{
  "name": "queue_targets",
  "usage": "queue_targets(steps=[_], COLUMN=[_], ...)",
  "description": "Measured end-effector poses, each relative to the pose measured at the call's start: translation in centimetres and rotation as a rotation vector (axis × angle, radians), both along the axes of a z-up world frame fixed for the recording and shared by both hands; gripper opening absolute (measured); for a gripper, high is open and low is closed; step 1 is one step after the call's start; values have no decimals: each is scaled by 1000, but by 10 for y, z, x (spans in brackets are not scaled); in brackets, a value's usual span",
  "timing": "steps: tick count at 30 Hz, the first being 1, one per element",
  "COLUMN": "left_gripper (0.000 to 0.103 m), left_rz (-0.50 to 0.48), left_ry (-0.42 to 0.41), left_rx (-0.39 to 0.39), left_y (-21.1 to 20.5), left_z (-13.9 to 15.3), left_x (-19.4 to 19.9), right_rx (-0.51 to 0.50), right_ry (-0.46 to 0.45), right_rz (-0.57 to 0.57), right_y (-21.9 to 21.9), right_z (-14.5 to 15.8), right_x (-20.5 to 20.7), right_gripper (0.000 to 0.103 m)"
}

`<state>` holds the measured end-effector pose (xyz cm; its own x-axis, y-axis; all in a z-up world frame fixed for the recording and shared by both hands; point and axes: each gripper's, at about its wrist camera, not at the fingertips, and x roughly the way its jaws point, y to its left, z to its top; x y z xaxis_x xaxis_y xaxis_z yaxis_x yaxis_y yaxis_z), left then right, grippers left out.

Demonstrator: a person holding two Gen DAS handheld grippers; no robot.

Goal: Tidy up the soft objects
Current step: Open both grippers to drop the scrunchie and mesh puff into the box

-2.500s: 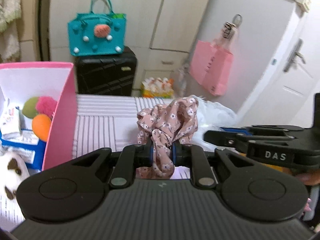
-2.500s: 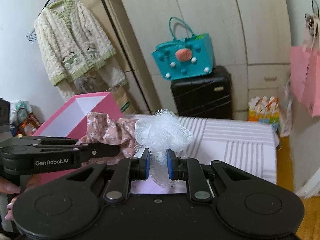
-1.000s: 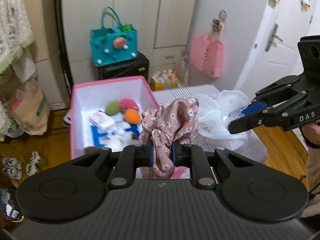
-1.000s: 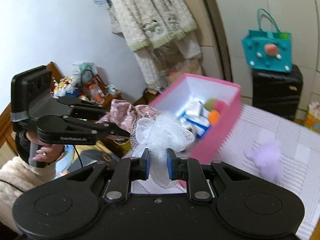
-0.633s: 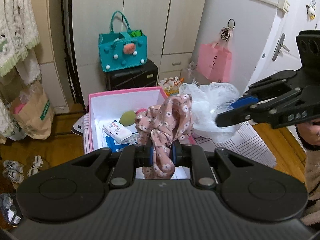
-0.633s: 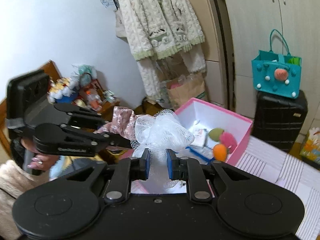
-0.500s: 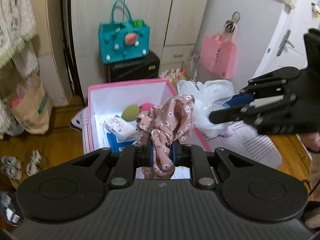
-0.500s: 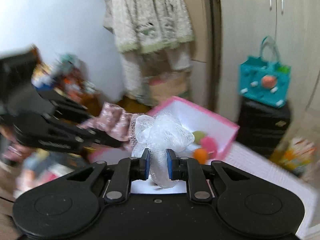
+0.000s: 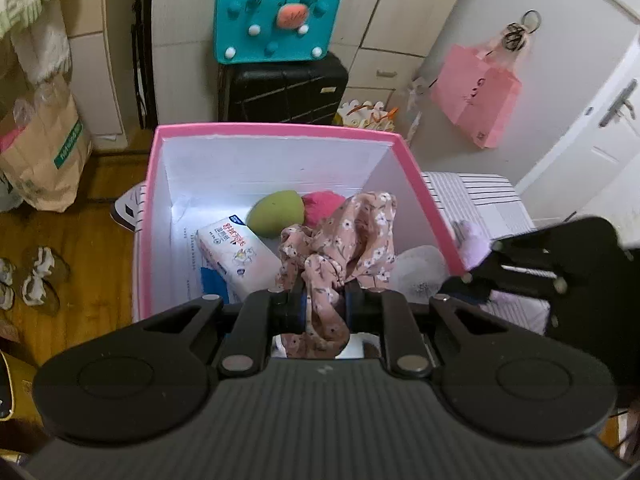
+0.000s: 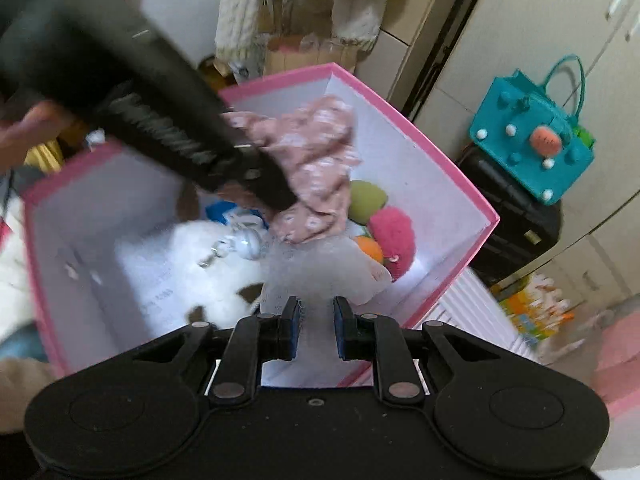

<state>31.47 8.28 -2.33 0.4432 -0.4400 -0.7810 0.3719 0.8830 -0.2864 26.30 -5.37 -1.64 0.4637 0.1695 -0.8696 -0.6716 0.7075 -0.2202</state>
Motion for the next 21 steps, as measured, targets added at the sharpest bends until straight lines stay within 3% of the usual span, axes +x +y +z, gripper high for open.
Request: queue_targets(steps=[5, 11, 13, 18, 21], left_gripper=[15, 20, 30, 43, 47], left_rz=[38, 21, 11, 3, -11], left_ry=[94, 121, 106, 30, -41], left_rx=[-55, -58, -37, -21, -23], left_y=[-3, -12, -15, -10, -4], left_z=[-26, -34, -34, -23, -12], left_x=[31, 36, 33, 19, 6], right_rx=[-134, -112, -67, 88, 184], right_ry=[-77, -39, -17, 13, 11], right_rz=[80, 79, 71, 18, -8], right_y=[17, 17, 11, -11, -24], right_z=[-13, -11, -8, -1, 8], right_x=[-12, -8, -3, 7, 5], right_gripper=[21, 29, 34, 48, 50])
